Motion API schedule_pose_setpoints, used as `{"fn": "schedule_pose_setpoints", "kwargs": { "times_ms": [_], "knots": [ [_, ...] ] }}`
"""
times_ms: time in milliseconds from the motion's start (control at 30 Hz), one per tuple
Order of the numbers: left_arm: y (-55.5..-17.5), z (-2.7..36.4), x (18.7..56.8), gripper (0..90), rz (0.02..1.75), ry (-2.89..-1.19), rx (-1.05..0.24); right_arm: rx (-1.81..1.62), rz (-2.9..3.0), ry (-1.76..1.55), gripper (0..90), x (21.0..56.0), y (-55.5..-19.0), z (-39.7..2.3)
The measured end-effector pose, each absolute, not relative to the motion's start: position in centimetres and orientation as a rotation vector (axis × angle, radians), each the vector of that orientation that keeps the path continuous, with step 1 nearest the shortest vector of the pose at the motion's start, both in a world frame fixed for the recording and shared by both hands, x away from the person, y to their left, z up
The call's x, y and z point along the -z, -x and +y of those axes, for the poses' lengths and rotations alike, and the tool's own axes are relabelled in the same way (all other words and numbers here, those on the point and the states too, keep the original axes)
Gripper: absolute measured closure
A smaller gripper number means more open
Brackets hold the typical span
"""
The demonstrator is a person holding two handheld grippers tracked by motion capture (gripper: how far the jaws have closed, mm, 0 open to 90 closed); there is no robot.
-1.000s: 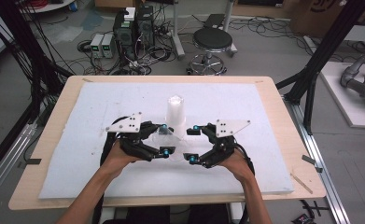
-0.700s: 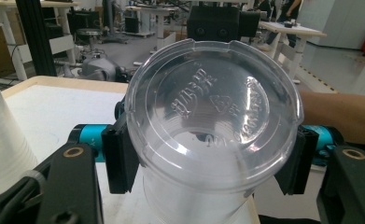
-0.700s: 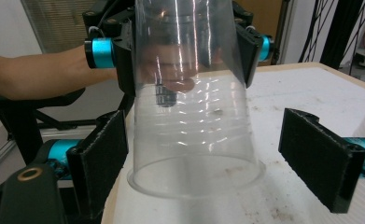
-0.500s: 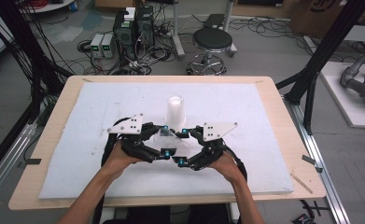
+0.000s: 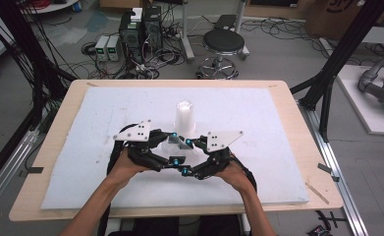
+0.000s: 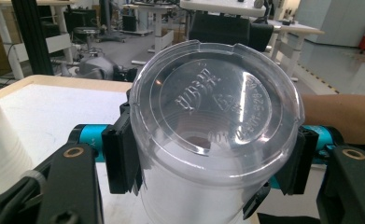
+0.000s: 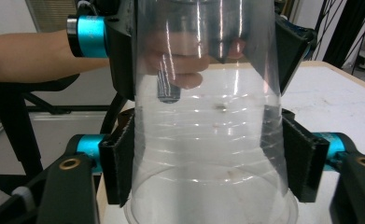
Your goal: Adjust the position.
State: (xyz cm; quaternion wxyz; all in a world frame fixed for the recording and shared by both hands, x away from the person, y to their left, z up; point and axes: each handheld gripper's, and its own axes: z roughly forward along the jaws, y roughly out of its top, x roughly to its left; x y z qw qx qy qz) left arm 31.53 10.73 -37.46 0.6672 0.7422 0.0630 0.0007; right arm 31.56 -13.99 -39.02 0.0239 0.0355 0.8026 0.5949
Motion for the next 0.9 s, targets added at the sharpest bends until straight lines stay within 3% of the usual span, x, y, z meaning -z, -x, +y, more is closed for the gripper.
{"fn": "schedule_pose_setpoints", "kwargs": {
  "times_ms": [167, 200, 233, 267, 333, 567, 900],
  "knots": [
    [-31.5, 10.8, 37.6, 34.6, 0.144, -1.681, -0.001, -1.839, 2.482, -0.102, 32.3, 39.1, -31.7, -14.0],
    [-31.5, 10.8, 37.6, 23.7, 0.151, -1.682, -0.009, -1.838, 2.485, -0.100, 32.3, 39.1, -31.7, -14.0],
    [-31.5, 10.7, 37.6, 23.7, 0.172, -1.686, -0.023, -1.838, 2.485, -0.100, 32.3, 39.1, -31.7, -14.0],
    [-31.6, 10.7, 37.6, 11.4, 0.195, -1.697, -0.036, -1.836, 2.488, -0.101, 32.3, 39.1, -31.7, -14.1],
    [-31.7, 11.1, 37.5, 8.8, 0.214, -1.706, -0.052, -1.835, 2.492, -0.110, 32.3, 39.0, -31.7, -14.1],
    [-31.5, 12.4, 37.1, 7.6, 0.213, -1.729, -0.061, -1.808, 2.529, -0.140, 32.2, 39.0, -31.6, -14.5],
    [-31.7, 11.8, 34.7, 8.0, 0.171, -2.215, -0.026, -1.434, 2.820, -0.154, 32.3, 37.0, -31.8, -14.5]
  ]
}}
